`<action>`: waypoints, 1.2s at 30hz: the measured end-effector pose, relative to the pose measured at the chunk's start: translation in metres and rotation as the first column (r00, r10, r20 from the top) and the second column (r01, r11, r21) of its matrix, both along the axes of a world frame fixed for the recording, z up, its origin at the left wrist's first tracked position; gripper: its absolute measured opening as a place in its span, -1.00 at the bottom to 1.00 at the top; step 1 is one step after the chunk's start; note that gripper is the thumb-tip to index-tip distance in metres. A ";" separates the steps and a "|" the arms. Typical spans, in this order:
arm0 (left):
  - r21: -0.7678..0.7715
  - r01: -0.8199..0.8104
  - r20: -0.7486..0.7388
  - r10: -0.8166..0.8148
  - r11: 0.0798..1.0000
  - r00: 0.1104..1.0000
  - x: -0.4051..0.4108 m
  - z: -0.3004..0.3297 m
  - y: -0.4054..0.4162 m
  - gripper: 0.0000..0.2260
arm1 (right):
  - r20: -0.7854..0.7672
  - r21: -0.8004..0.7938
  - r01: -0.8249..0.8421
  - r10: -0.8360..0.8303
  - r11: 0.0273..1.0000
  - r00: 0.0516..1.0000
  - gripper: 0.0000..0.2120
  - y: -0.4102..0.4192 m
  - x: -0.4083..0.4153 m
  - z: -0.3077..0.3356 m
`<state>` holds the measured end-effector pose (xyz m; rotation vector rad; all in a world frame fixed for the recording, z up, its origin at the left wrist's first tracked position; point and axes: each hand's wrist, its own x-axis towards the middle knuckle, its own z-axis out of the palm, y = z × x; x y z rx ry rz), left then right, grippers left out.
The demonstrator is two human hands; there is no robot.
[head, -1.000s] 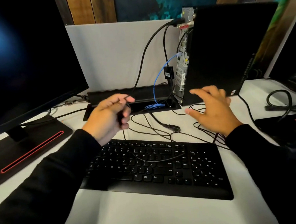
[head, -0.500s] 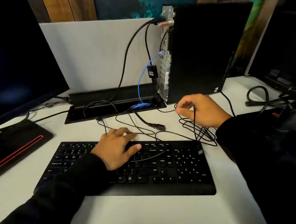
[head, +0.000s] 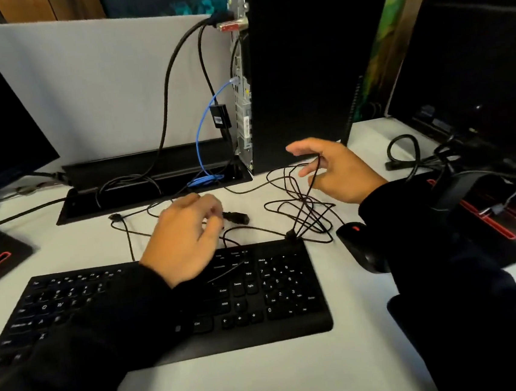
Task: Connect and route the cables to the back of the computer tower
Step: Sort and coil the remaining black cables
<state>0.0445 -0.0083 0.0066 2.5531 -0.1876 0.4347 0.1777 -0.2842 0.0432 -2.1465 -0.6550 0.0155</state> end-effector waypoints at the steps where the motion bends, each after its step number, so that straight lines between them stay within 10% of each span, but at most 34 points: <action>1: -0.128 0.023 0.035 -0.019 0.991 0.999 0.009 0.009 -0.022 -0.69 | 0.019 0.004 -0.024 0.024 1.000 1.000 -0.22 0.001 -0.002 0.006; 5: -0.141 0.099 -0.011 -0.102 0.985 0.995 0.046 0.037 -0.107 -0.43 | 0.128 -0.009 0.075 -0.074 0.997 0.989 -0.11 -0.013 -0.007 0.030; 7: 0.002 0.083 -0.118 -0.082 0.997 0.990 0.069 0.037 -0.127 -0.39 | 0.008 -0.265 0.186 -0.190 0.946 0.982 -0.33 -0.029 -0.004 0.036; 10: 0.138 0.064 -0.314 -0.017 0.988 0.949 0.101 0.024 -0.130 -0.54 | -0.248 -0.792 0.002 -0.325 0.610 0.913 -0.48 -0.044 -0.006 0.026; 12: 0.137 0.013 -0.329 0.033 0.990 0.944 0.114 0.019 -0.119 -0.71 | -0.269 -0.861 -0.074 -0.328 0.503 0.906 -0.40 -0.043 -0.005 0.009; 18: 0.068 -0.235 -0.180 0.243 0.970 0.953 0.124 0.030 -0.067 -0.82 | -0.231 -0.806 0.009 -0.328 0.592 0.916 -0.63 -0.034 0.002 -0.009; 22: 0.403 -0.399 -0.133 0.484 0.824 0.865 0.114 0.035 -0.058 -0.71 | -0.103 -0.681 0.146 -0.291 0.718 0.951 -0.86 -0.031 0.015 -0.022; 24: 0.424 -0.322 0.017 0.348 0.846 0.937 0.109 0.035 -0.074 -0.69 | -0.026 -0.575 0.203 -0.266 0.792 0.964 -0.77 -0.027 0.023 -0.028; 29: 0.005 0.185 -0.278 -0.176 0.983 0.944 0.099 0.041 -0.124 -0.55 | 0.021 -0.253 0.256 -0.260 0.933 0.965 -0.74 -0.023 0.021 -0.025; 33: 0.106 0.095 -0.238 -0.067 0.990 0.969 0.105 0.025 -0.118 -0.65 | -0.057 0.067 0.261 -0.257 0.963 0.965 -0.92 -0.024 0.022 -0.012; 36: -0.234 -0.090 -0.209 0.040 0.968 0.977 0.112 0.035 -0.092 -0.80 | 0.061 0.020 0.296 -0.296 0.955 0.953 -0.89 -0.028 0.024 -0.011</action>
